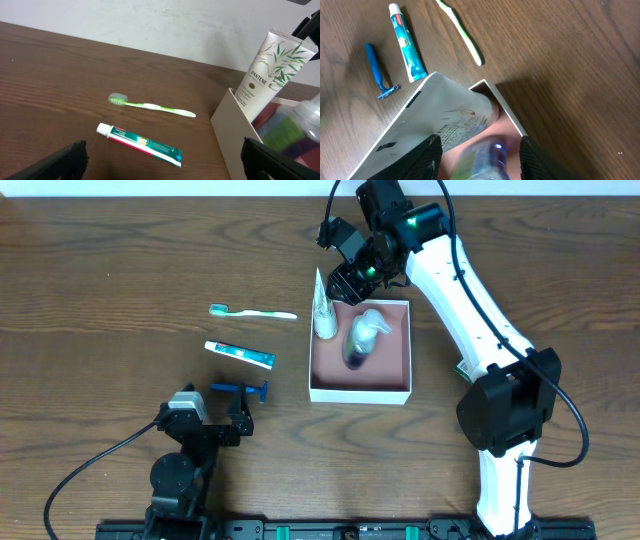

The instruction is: Pack container

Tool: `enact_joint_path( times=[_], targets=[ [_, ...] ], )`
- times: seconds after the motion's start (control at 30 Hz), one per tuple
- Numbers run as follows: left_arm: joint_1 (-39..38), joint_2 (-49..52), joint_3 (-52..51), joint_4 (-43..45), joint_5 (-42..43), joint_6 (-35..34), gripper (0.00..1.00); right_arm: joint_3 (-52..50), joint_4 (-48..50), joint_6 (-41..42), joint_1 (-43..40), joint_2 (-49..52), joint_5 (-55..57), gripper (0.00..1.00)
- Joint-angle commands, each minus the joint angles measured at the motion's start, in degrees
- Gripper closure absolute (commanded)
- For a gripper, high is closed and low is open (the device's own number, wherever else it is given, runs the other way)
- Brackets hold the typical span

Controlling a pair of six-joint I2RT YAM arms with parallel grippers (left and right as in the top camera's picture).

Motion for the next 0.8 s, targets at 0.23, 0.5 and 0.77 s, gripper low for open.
enact_joint_path(
  times=[0.23, 0.5, 0.77],
  targets=[
    [-0.1, 0.0, -1.0, -2.1, -1.5, 0.7, 0.02, 2.8, -0.8, 2.7, 0.1, -1.8, -1.0, 0.45],
    [-0.1, 0.0, -1.0, -2.1, -1.5, 0.7, 0.02, 11.1, -9.7, 14.0, -1.5, -7.0, 5.7, 0.56],
    [-0.1, 0.0, -1.0, -2.1, -1.5, 0.7, 0.02, 12.8, -28.7, 21.2, -1.3, -10.7, 9.7, 0.72]
  ],
)
